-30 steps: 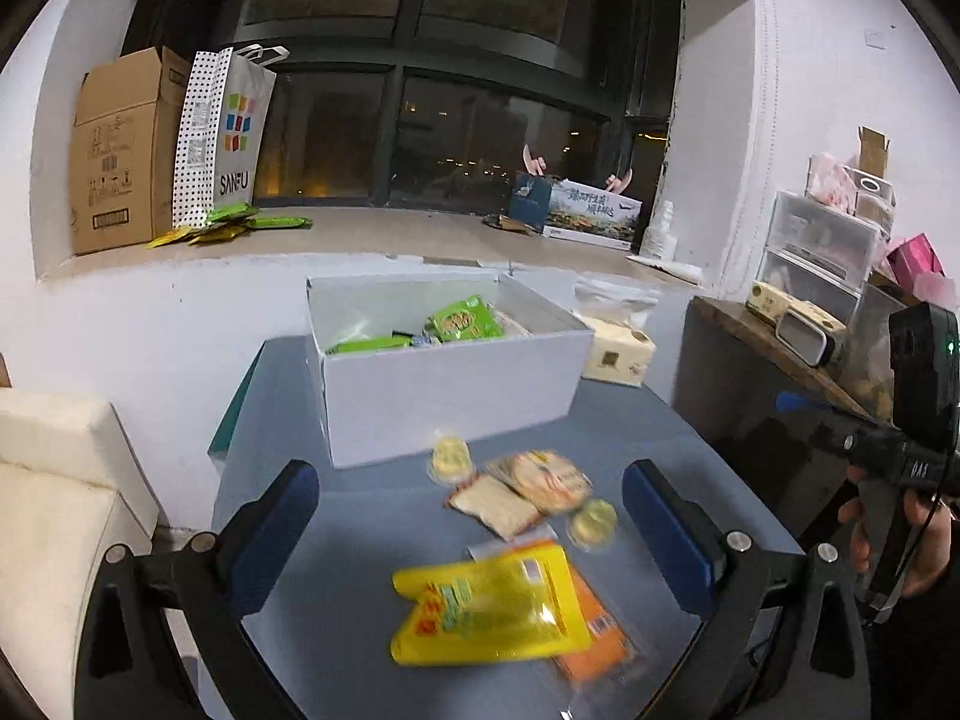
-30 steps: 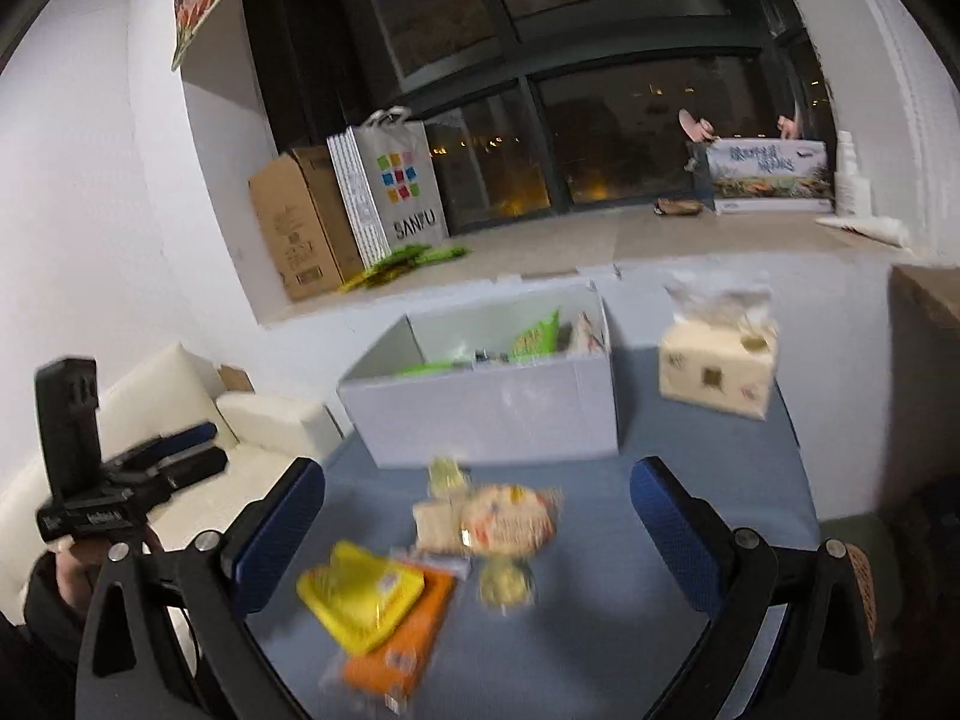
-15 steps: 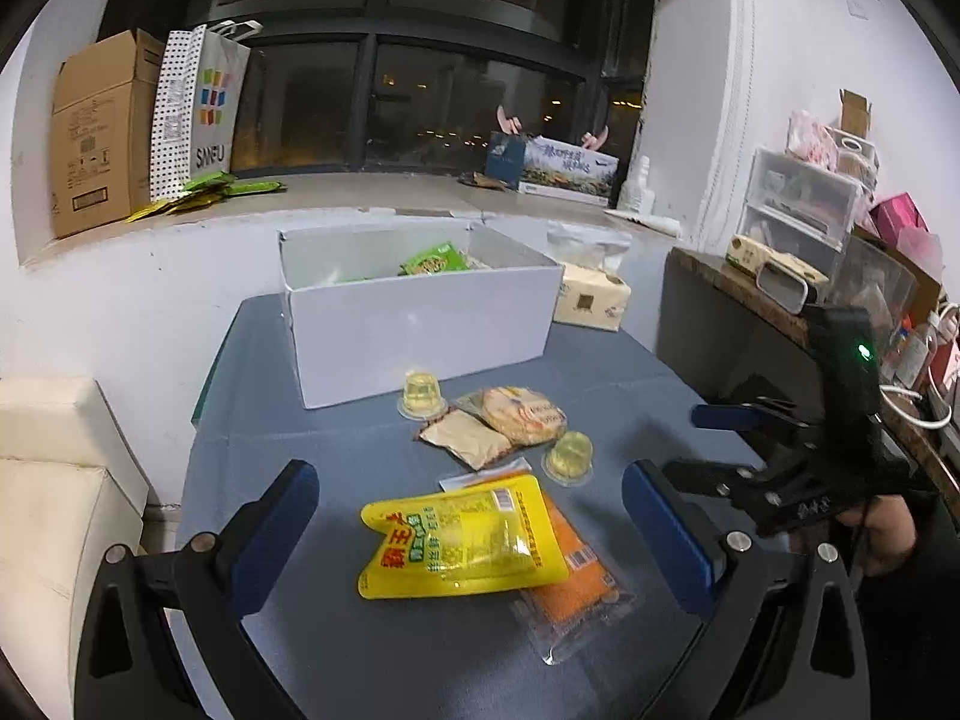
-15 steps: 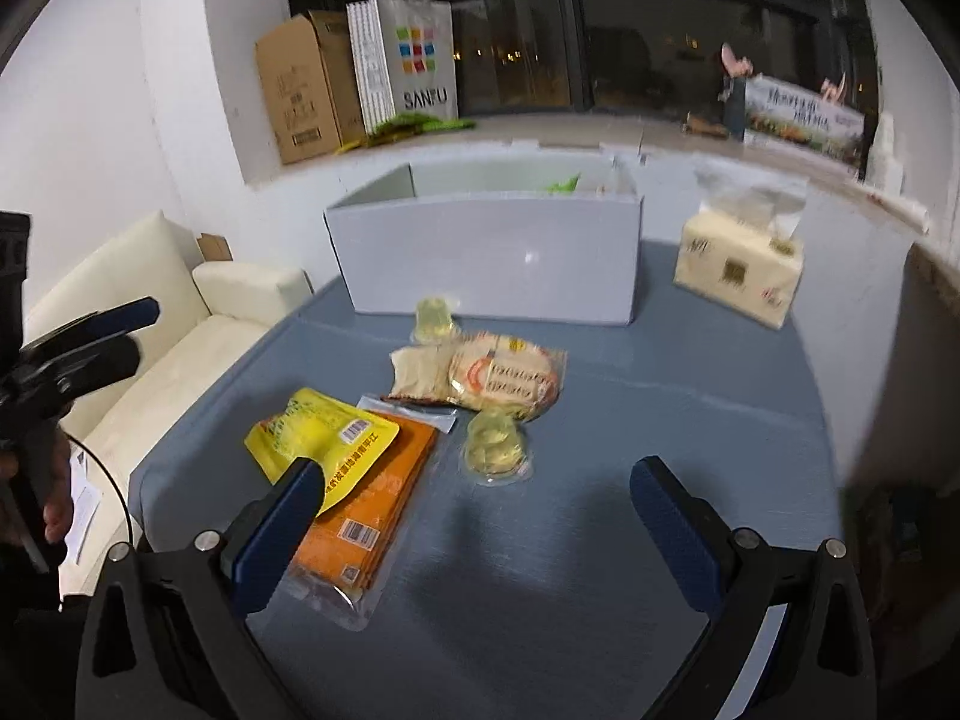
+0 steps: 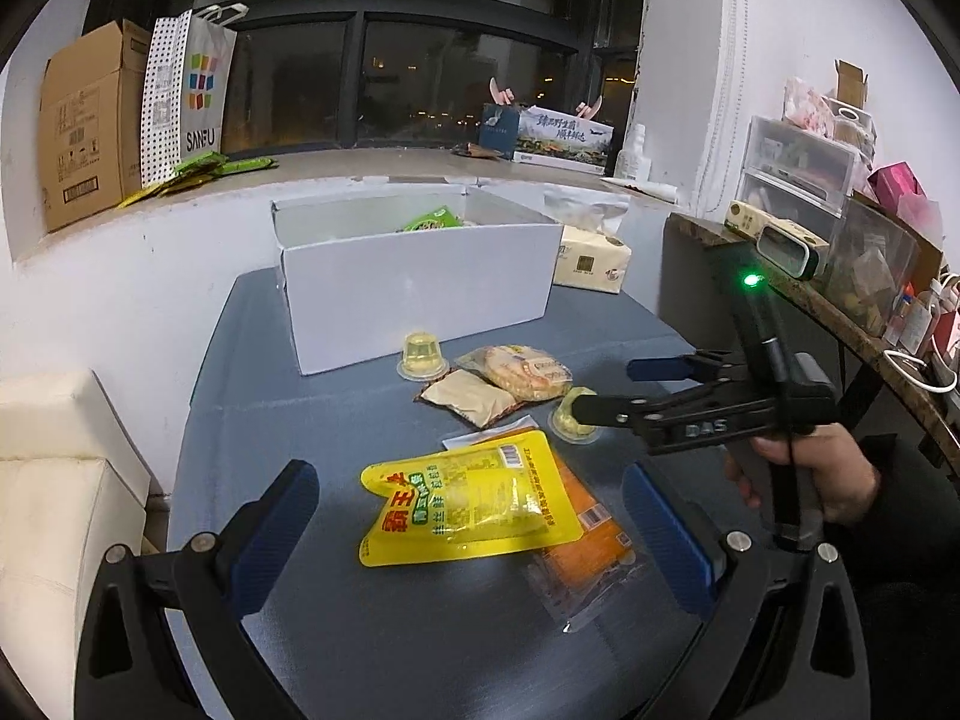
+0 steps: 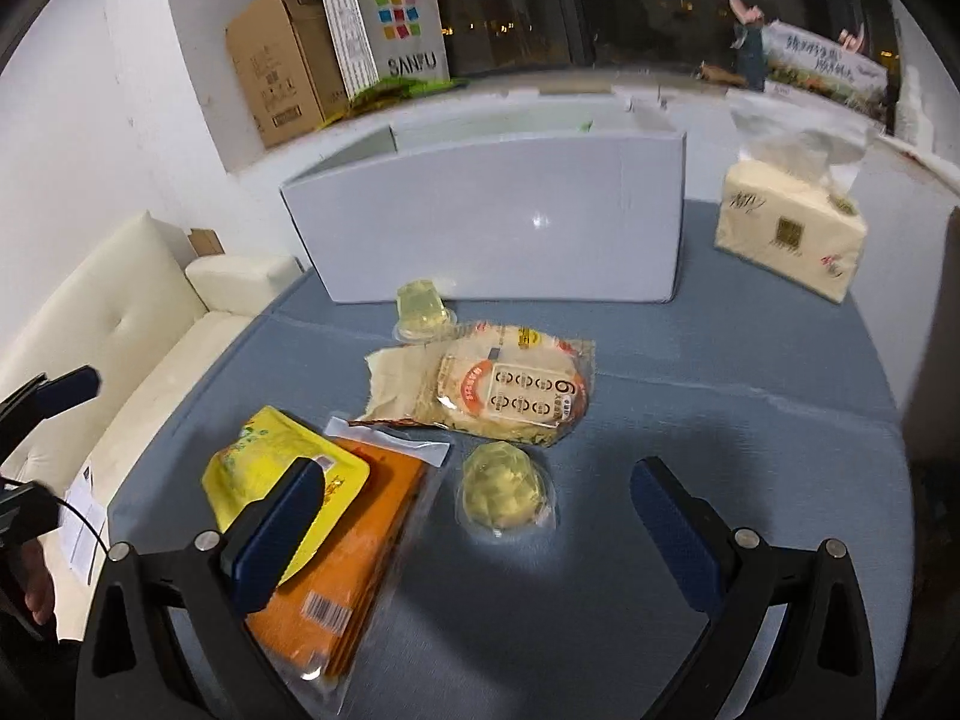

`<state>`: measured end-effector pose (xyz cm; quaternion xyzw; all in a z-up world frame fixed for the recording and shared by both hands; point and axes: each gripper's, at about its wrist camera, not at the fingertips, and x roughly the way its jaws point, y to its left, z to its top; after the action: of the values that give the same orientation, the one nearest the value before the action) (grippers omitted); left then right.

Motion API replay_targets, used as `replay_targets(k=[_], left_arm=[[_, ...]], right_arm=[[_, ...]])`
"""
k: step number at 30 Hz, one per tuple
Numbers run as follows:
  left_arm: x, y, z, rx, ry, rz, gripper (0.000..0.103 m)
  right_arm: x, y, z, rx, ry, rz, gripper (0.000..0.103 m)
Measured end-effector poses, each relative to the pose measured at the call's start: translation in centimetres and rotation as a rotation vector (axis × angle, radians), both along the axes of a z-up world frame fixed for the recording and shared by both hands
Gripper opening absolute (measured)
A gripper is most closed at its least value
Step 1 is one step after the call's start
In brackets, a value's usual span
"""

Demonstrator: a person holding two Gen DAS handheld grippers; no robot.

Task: Organize snacks
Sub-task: 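Move both tools back over the remaining snacks and grasp a jelly cup with the right gripper, then grasp the yellow pouch with the left gripper and lift it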

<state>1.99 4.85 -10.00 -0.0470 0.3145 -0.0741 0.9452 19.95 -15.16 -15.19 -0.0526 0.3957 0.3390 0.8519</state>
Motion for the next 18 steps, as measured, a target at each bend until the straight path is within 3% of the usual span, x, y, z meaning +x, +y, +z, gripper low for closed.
replay_targets(k=[3,4,6,8,14,18], left_arm=[[0.2,0.5,-0.6,-0.028,0.021,0.001,0.103],[0.2,0.7,-0.9,-0.039,0.030,0.003,0.103],[0.4,0.9,-1.4,-0.061,0.047,0.006,0.103],[0.6,0.9,-1.8,-0.070,0.059,0.001,0.103],[1.2,0.3,-2.5,-0.058,0.087,-0.025,0.103],[2.6,-0.1,-3.7,-0.045,0.136,-0.031,0.103]], right_arm=[[0.8,0.7,-1.1,-0.026,0.017,0.005,0.096],[1.0,0.9,-1.4,-0.034,0.024,0.008,0.088],[1.3,1.4,-2.3,-0.070,0.032,0.010,0.070],[1.5,1.7,-2.9,-0.095,0.033,0.014,0.041],[1.1,1.7,-3.2,-0.089,0.013,0.059,0.038],[0.4,0.3,-2.2,-0.025,0.007,0.036,0.038]])
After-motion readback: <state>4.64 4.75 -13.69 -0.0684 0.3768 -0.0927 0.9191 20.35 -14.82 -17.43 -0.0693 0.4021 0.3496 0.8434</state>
